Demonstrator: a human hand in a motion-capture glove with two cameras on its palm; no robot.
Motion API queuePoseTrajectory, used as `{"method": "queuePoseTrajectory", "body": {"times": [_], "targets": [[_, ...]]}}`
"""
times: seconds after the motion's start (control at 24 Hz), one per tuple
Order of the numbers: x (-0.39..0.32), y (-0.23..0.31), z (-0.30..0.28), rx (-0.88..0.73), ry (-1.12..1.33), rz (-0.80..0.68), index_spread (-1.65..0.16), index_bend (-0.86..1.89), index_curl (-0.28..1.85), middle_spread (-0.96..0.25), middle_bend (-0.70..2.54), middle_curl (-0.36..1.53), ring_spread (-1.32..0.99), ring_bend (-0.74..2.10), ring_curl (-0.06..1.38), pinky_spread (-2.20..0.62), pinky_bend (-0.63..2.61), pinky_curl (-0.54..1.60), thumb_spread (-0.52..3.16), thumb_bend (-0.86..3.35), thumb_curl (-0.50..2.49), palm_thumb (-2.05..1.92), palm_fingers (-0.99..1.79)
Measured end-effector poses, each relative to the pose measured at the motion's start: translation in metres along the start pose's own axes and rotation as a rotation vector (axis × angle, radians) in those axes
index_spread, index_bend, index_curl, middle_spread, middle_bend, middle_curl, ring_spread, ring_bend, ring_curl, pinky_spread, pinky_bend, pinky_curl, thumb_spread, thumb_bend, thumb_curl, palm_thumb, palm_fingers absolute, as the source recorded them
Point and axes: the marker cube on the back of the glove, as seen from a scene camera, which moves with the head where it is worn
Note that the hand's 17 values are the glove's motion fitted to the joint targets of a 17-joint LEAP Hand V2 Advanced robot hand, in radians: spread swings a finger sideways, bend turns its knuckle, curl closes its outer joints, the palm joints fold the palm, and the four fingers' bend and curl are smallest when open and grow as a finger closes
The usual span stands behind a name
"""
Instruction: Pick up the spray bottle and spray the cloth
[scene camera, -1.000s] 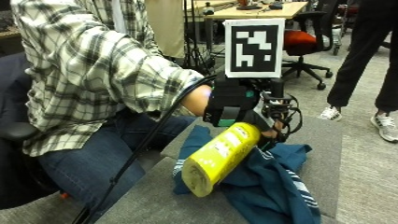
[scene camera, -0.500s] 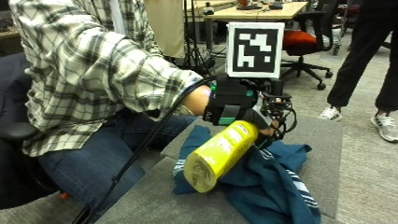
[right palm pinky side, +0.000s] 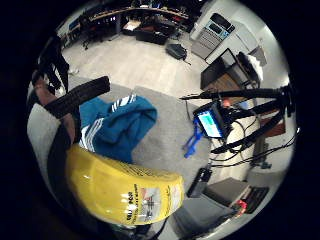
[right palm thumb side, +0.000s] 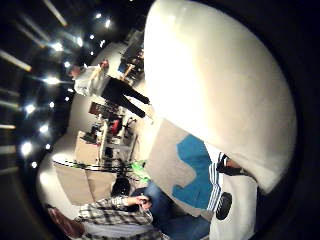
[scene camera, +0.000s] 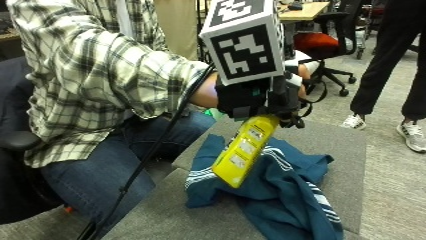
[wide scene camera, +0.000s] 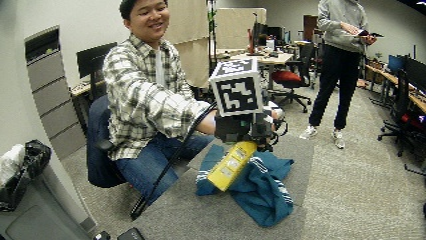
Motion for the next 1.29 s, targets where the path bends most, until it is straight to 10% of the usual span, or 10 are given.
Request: {"method": "queuePoseTrajectory", "body": {"times": [0.67, 1.29], "targets": [[-0.064, 0.003, -0.010, 0.310, -0.677, -0.008, -0.26, 0.12, 0.29, -0.16, 0.45, 0.55, -0.19, 0.63, 0.47, -0.16, 0.71, 0.41, 0.48, -0.03, 0.72, 1.07, 1.16], [-0.188, 0.068, 0.103, 0.199, -0.909, -0.166, -0.26, 0.11, 0.28, -0.15, 0.44, 0.55, -0.18, 0.62, 0.47, -0.14, 0.71, 0.41, 0.50, -0.03, 0.71, 1.08, 1.15]]}}
